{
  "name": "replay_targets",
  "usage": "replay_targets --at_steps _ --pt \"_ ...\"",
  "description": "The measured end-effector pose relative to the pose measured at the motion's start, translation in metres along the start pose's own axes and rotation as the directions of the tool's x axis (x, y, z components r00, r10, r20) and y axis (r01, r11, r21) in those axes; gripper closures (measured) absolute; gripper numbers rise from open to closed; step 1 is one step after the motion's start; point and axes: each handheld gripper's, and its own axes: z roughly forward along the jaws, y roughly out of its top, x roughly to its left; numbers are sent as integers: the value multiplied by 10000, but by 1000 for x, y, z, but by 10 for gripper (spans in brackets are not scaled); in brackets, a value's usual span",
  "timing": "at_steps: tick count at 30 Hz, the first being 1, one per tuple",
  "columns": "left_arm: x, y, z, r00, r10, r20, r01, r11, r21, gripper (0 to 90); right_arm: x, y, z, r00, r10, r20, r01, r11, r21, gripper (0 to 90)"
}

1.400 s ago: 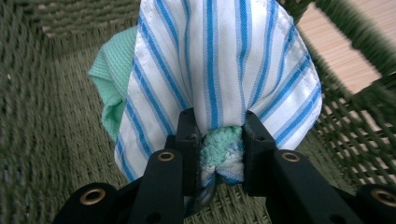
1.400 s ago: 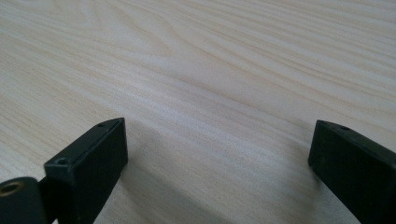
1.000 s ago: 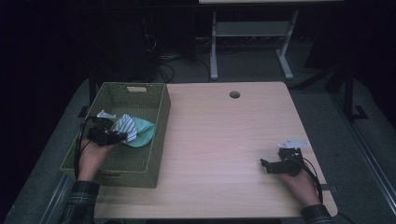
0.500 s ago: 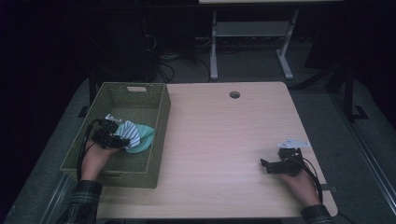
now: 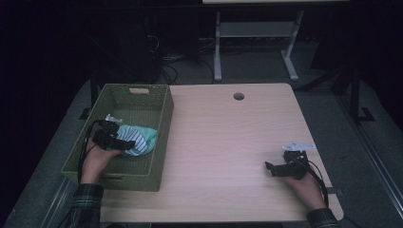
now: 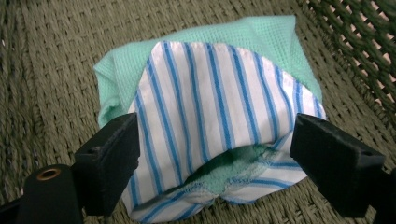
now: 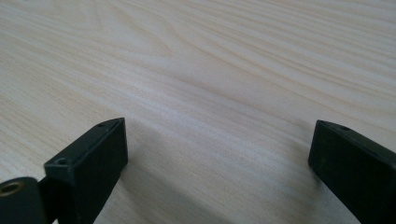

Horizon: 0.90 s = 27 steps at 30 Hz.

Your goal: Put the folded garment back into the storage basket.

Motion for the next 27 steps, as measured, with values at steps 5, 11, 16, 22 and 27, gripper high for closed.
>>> replay_targets --at_steps 5,11,16,22,27 --pt "1 1 -5 9998 -132 148 137 9992 -378 144 0 0 0 10000 -2 1 2 10000 -2 43" --pt "-6 6 -16 9997 -18 252 37 9972 -749 144 0 0 0 10000 -9 -1 9 10000 -11 43" --pt "-23 16 -28 9987 207 469 -149 9925 -1212 145 0 0 0 10000 15 -2 -15 10000 5 43" --pt "-43 28 -41 9944 386 983 -197 9823 -1861 145 0 0 0 10000 11 2 -11 10000 2 43" --pt "-63 36 -49 9864 541 1555 -168 9725 -2323 146 0 0 0 10000 7 1 -7 10000 1 43"
